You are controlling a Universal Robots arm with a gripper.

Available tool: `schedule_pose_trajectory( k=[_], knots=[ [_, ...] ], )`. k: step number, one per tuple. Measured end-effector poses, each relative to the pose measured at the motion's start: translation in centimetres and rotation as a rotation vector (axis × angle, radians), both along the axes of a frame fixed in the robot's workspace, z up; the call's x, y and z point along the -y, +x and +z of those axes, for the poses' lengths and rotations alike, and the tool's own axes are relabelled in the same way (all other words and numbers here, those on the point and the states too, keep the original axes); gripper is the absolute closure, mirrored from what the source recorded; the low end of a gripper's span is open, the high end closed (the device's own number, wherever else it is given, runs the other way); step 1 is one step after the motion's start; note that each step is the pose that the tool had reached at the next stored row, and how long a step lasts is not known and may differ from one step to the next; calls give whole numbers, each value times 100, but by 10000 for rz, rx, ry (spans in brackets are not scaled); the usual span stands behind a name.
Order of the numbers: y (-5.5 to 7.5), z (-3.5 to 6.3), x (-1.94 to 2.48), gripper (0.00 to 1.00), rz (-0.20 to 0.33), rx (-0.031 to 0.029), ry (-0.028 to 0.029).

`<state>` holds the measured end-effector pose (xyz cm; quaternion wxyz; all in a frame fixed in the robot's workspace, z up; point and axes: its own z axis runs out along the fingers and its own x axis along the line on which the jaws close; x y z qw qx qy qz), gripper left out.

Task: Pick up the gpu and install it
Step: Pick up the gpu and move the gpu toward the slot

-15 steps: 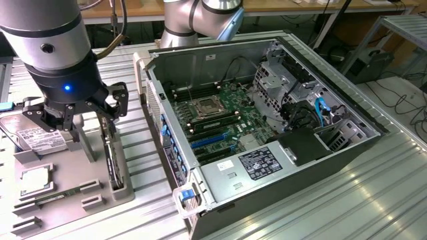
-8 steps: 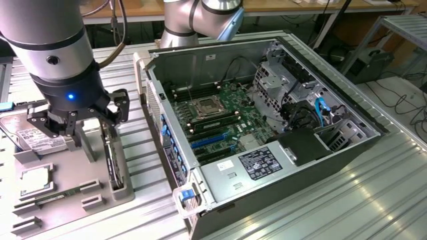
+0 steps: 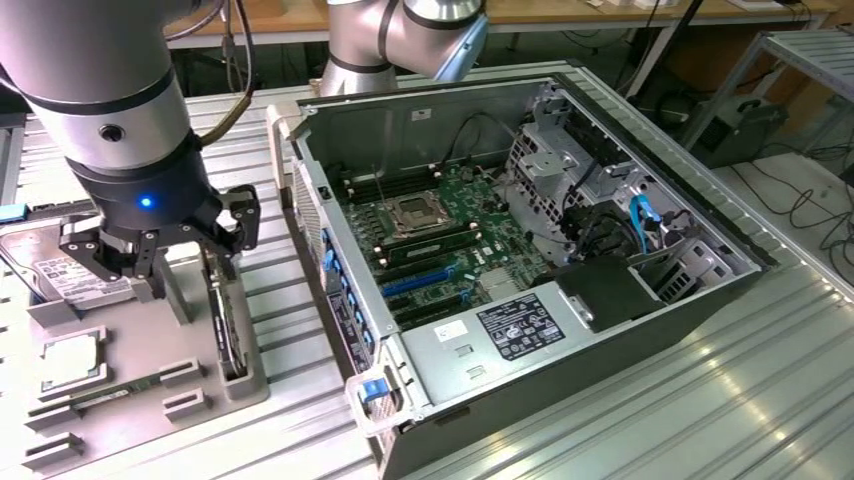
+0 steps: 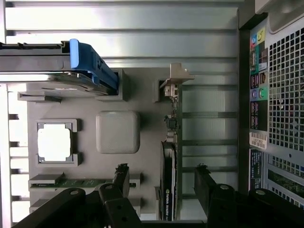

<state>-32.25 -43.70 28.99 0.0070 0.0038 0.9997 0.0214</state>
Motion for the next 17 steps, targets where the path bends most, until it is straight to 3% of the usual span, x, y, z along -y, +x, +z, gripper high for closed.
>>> schedule_pose_trajectory(
  k=[17],
  knots=[
    [0,-152,22,34,1,0,0]
  ],
)
